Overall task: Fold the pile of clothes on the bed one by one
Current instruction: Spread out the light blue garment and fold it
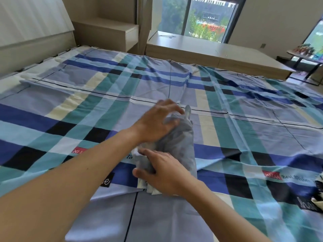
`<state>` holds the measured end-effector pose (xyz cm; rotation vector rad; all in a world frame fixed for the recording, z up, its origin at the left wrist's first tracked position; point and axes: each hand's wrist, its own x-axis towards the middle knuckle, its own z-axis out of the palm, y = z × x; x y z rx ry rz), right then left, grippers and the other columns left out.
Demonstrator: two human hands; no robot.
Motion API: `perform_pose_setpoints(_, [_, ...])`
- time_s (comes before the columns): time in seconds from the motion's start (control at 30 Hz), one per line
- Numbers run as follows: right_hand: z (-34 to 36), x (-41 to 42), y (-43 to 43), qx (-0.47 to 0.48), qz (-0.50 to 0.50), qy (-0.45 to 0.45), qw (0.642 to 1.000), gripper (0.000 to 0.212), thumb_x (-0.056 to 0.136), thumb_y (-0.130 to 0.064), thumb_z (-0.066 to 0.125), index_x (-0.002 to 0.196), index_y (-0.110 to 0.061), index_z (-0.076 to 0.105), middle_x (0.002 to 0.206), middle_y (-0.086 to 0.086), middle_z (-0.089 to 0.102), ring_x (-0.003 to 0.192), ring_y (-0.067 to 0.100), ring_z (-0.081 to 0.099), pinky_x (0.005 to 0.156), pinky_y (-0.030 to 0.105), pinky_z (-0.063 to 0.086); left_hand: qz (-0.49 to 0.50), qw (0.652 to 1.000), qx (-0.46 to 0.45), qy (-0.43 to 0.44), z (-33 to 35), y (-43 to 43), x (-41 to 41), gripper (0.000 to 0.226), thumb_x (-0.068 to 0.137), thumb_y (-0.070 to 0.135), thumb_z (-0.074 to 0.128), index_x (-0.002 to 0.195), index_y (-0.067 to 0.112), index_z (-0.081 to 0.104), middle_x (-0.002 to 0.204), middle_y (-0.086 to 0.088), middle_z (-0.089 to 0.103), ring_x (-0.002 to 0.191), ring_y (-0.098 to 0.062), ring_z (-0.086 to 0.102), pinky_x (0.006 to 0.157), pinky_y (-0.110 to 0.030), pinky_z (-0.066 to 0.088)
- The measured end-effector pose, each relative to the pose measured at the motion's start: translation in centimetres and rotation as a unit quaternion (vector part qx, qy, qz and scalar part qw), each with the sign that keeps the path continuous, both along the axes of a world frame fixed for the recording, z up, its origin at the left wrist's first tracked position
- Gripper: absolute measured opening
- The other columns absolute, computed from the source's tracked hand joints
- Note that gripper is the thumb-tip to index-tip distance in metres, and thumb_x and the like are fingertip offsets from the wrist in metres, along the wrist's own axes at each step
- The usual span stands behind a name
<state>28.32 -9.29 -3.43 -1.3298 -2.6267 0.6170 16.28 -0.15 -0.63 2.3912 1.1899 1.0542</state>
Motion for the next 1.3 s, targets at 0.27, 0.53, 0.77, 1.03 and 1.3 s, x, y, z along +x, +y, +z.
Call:
perform_pose_setpoints(0.27, [-0.8,1.2,-4.2,-0.015,0.168,-0.039,0.985,0.071,0.097,-0.058,0.049,0.155,-0.023,0.029,0.159,0.003,0.037,0.145,0.022,0.034,0.119,0.043,0.028,-0.026,0.947,-0.076,0.310,-4.7,1.9,3.2,0.060,0.103,0.058,0.026,0.159,0.036,0.019,0.169,0.007,0.003,0.155,-0.015,-0.009,0.125,-0.047,-0.002])
perform_pose_setpoints(0.53, [-1.4,4.9,-0.9,0.225,-0.172,0.140,0.949,0.025,0.098,-0.043,0.046,0.106,-0.025,0.063,0.114,-0.008,0.055,0.107,0.016,0.052,0.092,0.038,0.045,-0.028,0.961,-0.107,0.255,-7.1,3.5,3.6,0.073,0.094,0.067,0.004,0.157,0.036,0.023,0.165,0.010,0.018,0.153,-0.014,0.010,0.123,-0.047,0.008])
perform_pose_setpoints(0.77, [-8.1,5.0,-2.7,0.118,-0.204,0.031,0.971,0.067,0.095,-0.057,0.026,0.158,-0.040,0.011,0.167,-0.011,-0.013,0.153,0.015,-0.019,0.124,0.051,0.010,0.024,0.972,-0.120,0.202,-9.9,4.5,1.0,0.075,0.090,0.067,0.007,0.156,0.035,0.019,0.162,0.008,0.028,0.147,-0.015,0.027,0.122,-0.044,0.015])
perform_pose_setpoints(1.03, [-4.3,6.5,-0.8,-0.097,-0.304,0.272,0.908,0.073,0.097,-0.048,0.057,0.157,-0.039,0.016,0.164,-0.008,0.010,0.152,0.008,0.007,0.118,0.021,0.015,0.169,0.927,-0.180,0.284,-8.0,2.2,-0.6,0.082,0.093,0.073,0.015,0.158,0.024,0.016,0.164,-0.001,0.024,0.150,-0.023,0.022,0.121,-0.052,0.013])
perform_pose_setpoints(1.3, [-2.0,7.4,6.1,-0.347,-0.391,0.389,0.759,0.105,0.042,-0.052,0.092,0.133,-0.017,0.053,0.113,0.007,0.073,0.095,0.027,0.074,0.083,0.049,0.061,0.313,0.825,-0.470,0.015,-4.3,-2.2,-1.0,0.120,0.081,0.070,0.065,0.157,0.004,0.000,0.156,-0.023,0.033,0.139,-0.039,0.040,0.111,-0.045,0.040])
